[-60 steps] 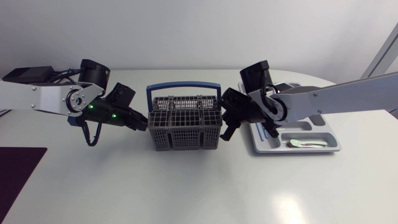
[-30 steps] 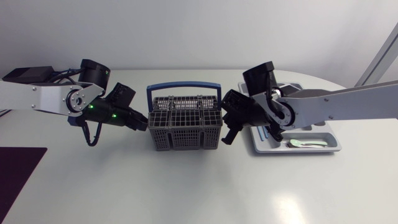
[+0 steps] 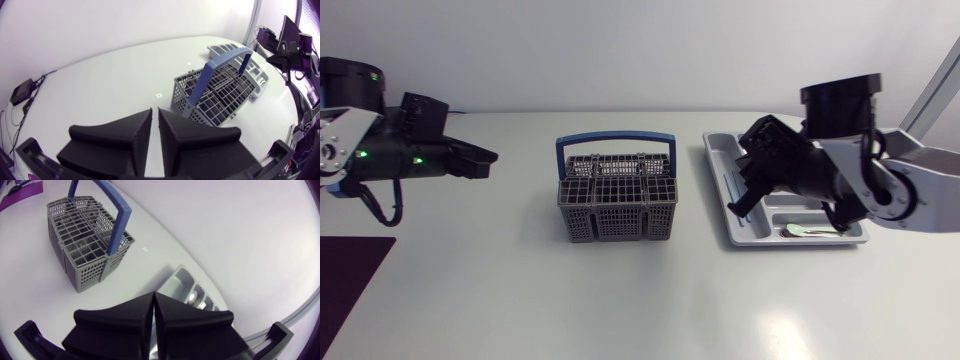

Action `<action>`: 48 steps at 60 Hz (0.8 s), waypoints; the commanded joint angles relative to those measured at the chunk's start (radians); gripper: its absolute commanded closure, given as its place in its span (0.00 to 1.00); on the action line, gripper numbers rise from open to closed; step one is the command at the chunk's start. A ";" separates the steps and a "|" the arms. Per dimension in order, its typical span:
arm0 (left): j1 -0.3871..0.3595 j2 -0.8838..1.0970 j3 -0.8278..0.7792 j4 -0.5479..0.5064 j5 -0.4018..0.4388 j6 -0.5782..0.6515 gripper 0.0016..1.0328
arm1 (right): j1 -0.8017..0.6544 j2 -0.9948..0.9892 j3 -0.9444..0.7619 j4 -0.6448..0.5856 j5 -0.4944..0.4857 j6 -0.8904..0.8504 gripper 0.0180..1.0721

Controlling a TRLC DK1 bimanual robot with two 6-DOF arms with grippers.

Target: Unload the cutlery basket into the drawer organizer.

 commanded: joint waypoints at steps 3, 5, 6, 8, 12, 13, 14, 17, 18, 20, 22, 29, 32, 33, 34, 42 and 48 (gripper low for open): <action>0.031 -0.104 -0.063 -0.025 0.012 0.010 0.80 | -0.030 -0.138 -0.062 -0.047 0.017 -0.003 0.92; 0.034 -0.143 -0.074 -0.039 0.012 0.011 0.80 | -0.041 -0.171 -0.072 -0.055 0.017 -0.003 0.92; 0.036 -0.158 -0.078 -0.043 0.012 0.013 0.80 | -0.047 -0.188 -0.076 -0.060 0.019 -0.003 0.92; 0.039 -0.193 -0.089 -0.047 0.012 0.014 0.80 | -0.058 -0.221 -0.085 -0.070 0.025 -0.002 0.92; 0.057 -0.319 -0.129 -0.048 0.010 0.013 0.75 | -0.090 -0.311 -0.112 -0.087 0.031 0.003 0.86; 0.057 -0.333 -0.135 -0.048 0.010 0.013 0.72 | -0.093 -0.320 -0.115 -0.090 0.034 0.004 0.83; 0.057 -0.348 -0.141 -0.048 0.010 0.013 0.69 | -0.096 -0.331 -0.119 -0.095 0.036 0.004 0.80; 0.054 -0.380 -0.157 -0.050 0.006 0.014 0.62 | -0.104 -0.365 -0.133 -0.101 0.039 0.006 0.71; 0.054 -0.393 -0.164 -0.048 0.004 0.014 0.62 | -0.107 -0.377 -0.138 -0.103 0.041 0.007 0.71; 0.054 -0.414 -0.172 -0.048 0.000 0.014 0.62 | -0.111 -0.397 -0.145 -0.109 0.044 0.010 0.71; 0.056 -0.437 -0.180 -0.050 -0.004 0.014 0.59 | -0.116 -0.421 -0.156 -0.112 0.047 0.015 0.70; 0.066 -0.497 -0.203 -0.060 -0.007 0.014 0.36 | -0.128 -0.501 -0.184 -0.138 0.060 0.024 0.46; 0.071 -0.520 -0.213 -0.063 -0.008 0.016 0.28 | -0.131 -0.529 -0.193 -0.152 0.064 0.024 0.45; 0.076 -0.532 -0.218 -0.063 -0.008 0.017 0.23 | -0.133 -0.543 -0.197 -0.153 0.067 0.024 0.44; 0.079 -0.541 -0.221 -0.063 -0.008 0.017 0.20 | -0.136 -0.552 -0.202 -0.153 0.067 0.024 0.43; 0.091 -0.604 -0.238 -0.080 -0.010 0.017 0.04 | -0.156 -0.622 -0.217 -0.176 0.076 0.032 0.03; 0.105 -0.652 -0.255 -0.083 -0.010 0.017 0.04 | -0.164 -0.681 -0.231 -0.181 0.094 0.033 0.04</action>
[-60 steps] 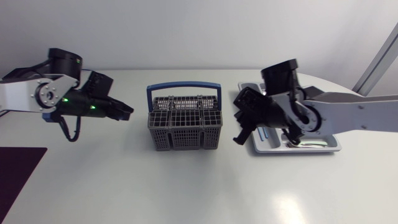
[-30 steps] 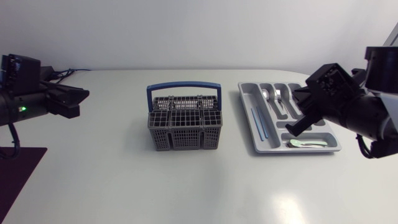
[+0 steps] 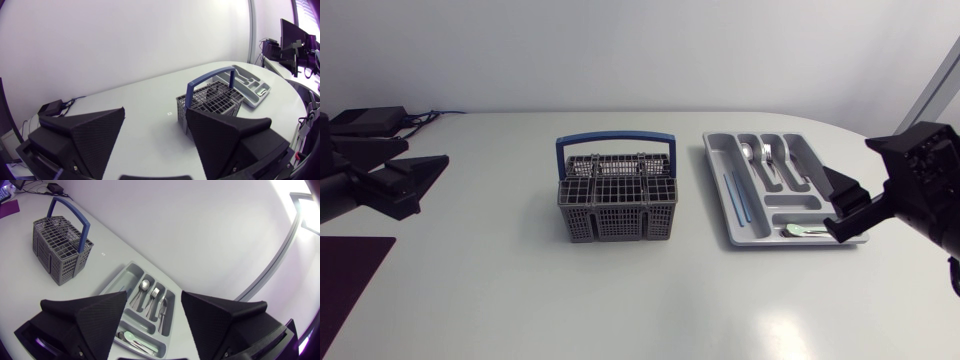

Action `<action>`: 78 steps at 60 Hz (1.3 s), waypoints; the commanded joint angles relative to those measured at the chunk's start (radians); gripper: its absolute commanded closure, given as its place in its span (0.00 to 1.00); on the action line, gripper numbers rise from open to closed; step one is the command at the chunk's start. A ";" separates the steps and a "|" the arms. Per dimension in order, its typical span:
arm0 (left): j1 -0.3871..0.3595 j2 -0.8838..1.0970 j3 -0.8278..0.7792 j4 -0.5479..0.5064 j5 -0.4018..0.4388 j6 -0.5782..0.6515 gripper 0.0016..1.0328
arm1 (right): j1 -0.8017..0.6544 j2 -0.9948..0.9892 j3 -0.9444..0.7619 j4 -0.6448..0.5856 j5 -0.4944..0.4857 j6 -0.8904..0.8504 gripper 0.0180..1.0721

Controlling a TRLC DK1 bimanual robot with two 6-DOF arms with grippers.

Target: Unload the cutlery basket into the drawer organizer.

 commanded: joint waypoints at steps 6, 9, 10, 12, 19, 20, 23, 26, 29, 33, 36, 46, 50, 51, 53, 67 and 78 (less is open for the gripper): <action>0.026 -0.083 -0.050 -0.003 -0.004 0.008 0.04 | -0.034 -0.093 -0.051 -0.012 0.026 0.030 0.04; 0.035 -0.118 -0.068 0.006 -0.004 0.002 0.04 | -0.052 -0.131 -0.069 -0.010 0.031 0.030 0.04; 0.038 -0.129 -0.074 0.009 -0.004 -0.001 0.04 | -0.059 -0.142 -0.074 -0.010 0.031 0.030 0.04; 0.046 -0.153 -0.085 0.016 -0.004 -0.016 0.04 | -0.066 -0.170 -0.088 -0.010 0.031 0.030 0.04; 0.075 -0.206 -0.111 0.025 -0.002 -0.048 0.04 | -0.080 -0.239 -0.117 -0.007 0.041 0.039 0.04; 0.070 -0.212 -0.117 0.025 0.000 -0.053 0.04 | -0.082 -0.260 -0.126 -0.004 0.041 0.042 0.04; 0.063 -0.222 -0.131 0.025 0.000 -0.064 0.04 | -0.082 -0.306 -0.143 0.002 0.041 0.044 0.04; 0.060 -0.229 -0.148 0.026 0.001 -0.068 0.04 | -0.082 -0.352 -0.161 0.011 0.046 0.064 0.04; 0.058 -0.236 -0.160 0.028 0.001 -0.071 0.04 | -0.085 -0.395 -0.180 0.013 0.050 0.078 0.04; 0.057 -0.247 -0.179 0.039 -0.002 -0.078 0.04 | -0.086 -0.417 -0.201 0.007 0.052 0.104 0.04; 0.046 -0.268 -0.203 0.051 -0.021 -0.089 0.04 | -0.091 -0.427 -0.219 0.016 0.042 0.129 0.04; 0.012 -0.341 -0.283 0.093 -0.085 -0.126 0.04 | -0.109 -0.462 -0.281 0.046 0.006 0.212 0.04; -0.003 -0.371 -0.316 0.110 -0.111 -0.142 0.04 | -0.117 -0.477 -0.306 0.058 -0.008 0.247 0.04; -0.006 -0.377 -0.323 0.113 -0.117 -0.145 0.04 | -0.118 -0.480 -0.312 0.061 -0.011 0.254 0.04; -0.013 -0.392 -0.340 0.122 -0.131 -0.153 0.04 | -0.122 -0.487 -0.325 0.067 -0.019 0.272 0.04; -0.062 -0.493 -0.452 0.180 -0.220 -0.205 0.04 | -0.148 -0.536 -0.411 0.109 -0.068 0.388 0.04; -0.100 -0.573 -0.541 0.225 -0.290 -0.246 0.04 | -0.168 -0.574 -0.479 0.142 -0.107 0.480 0.04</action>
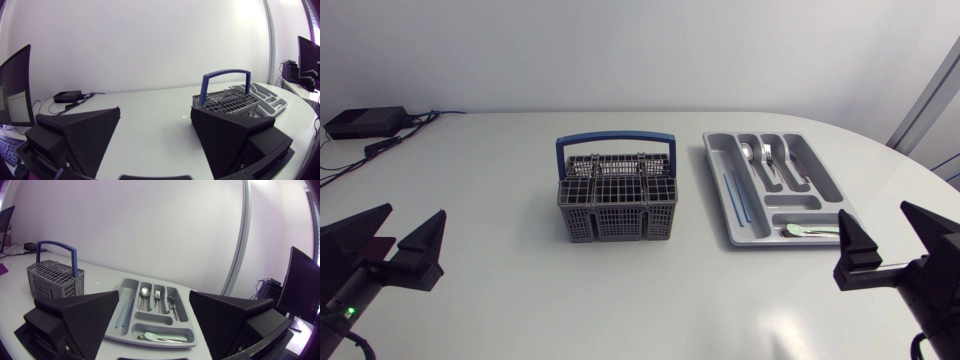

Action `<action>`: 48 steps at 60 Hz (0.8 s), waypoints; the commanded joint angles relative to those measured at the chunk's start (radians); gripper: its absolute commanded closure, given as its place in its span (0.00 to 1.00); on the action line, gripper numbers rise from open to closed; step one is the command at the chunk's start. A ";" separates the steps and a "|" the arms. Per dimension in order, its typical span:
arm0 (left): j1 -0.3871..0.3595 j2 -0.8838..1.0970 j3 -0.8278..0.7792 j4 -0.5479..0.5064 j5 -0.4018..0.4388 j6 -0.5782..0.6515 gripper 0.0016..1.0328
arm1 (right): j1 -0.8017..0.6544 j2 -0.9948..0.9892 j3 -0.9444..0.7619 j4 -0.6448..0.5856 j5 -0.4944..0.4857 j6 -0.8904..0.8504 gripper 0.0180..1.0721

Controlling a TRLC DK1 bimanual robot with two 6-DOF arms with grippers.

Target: Unload the cutlery basket into the drawer organizer.

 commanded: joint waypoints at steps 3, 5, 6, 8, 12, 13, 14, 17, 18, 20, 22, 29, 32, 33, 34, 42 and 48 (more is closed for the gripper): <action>-0.028 -0.056 -0.072 0.040 -0.042 -0.054 0.04 | -0.017 -0.029 -0.063 0.034 -0.025 0.097 0.04; -0.035 -0.070 -0.088 0.048 -0.055 -0.061 0.04 | -0.020 -0.036 -0.075 0.040 -0.032 0.113 0.04; -0.038 -0.077 -0.096 0.052 -0.061 -0.065 0.04 | -0.022 -0.039 -0.081 0.043 -0.035 0.121 0.04; -0.045 -0.092 -0.112 0.060 -0.074 -0.073 0.04 | -0.026 -0.046 -0.094 0.049 -0.042 0.138 0.04; -0.059 -0.120 -0.144 0.076 -0.099 -0.087 0.04 | -0.033 -0.060 -0.118 0.061 -0.056 0.171 0.04; -0.063 -0.128 -0.153 0.081 -0.106 -0.092 0.04 | -0.035 -0.064 -0.125 0.065 -0.060 0.181 0.04; -0.066 -0.135 -0.160 0.085 -0.112 -0.095 0.04 | -0.037 -0.067 -0.130 0.067 -0.063 0.188 0.04; -0.067 -0.137 -0.162 0.086 -0.114 -0.096 0.04 | -0.037 -0.068 -0.132 0.068 -0.064 0.191 0.04; -0.067 -0.137 -0.162 0.086 -0.114 -0.096 0.04 | -0.037 -0.068 -0.132 0.068 -0.064 0.191 0.04; -0.067 -0.137 -0.162 0.086 -0.114 -0.096 0.04 | -0.037 -0.068 -0.132 0.068 -0.064 0.191 0.04; -0.067 -0.137 -0.162 0.086 -0.114 -0.096 0.04 | -0.037 -0.068 -0.132 0.068 -0.064 0.191 0.04; -0.067 -0.137 -0.162 0.086 -0.114 -0.096 0.04 | -0.037 -0.068 -0.132 0.068 -0.064 0.191 0.04; -0.067 -0.137 -0.162 0.086 -0.114 -0.096 0.04 | -0.037 -0.068 -0.132 0.068 -0.064 0.191 0.04; -0.067 -0.137 -0.162 0.086 -0.114 -0.096 0.04 | -0.037 -0.068 -0.132 0.068 -0.064 0.191 0.04; -0.067 -0.137 -0.162 0.086 -0.114 -0.096 0.04 | -0.037 -0.068 -0.132 0.068 -0.064 0.191 0.04; -0.067 -0.137 -0.162 0.086 -0.114 -0.096 0.04 | -0.037 -0.068 -0.132 0.068 -0.064 0.191 0.04; -0.067 -0.137 -0.162 0.086 -0.114 -0.096 0.04 | -0.037 -0.068 -0.132 0.068 -0.064 0.191 0.04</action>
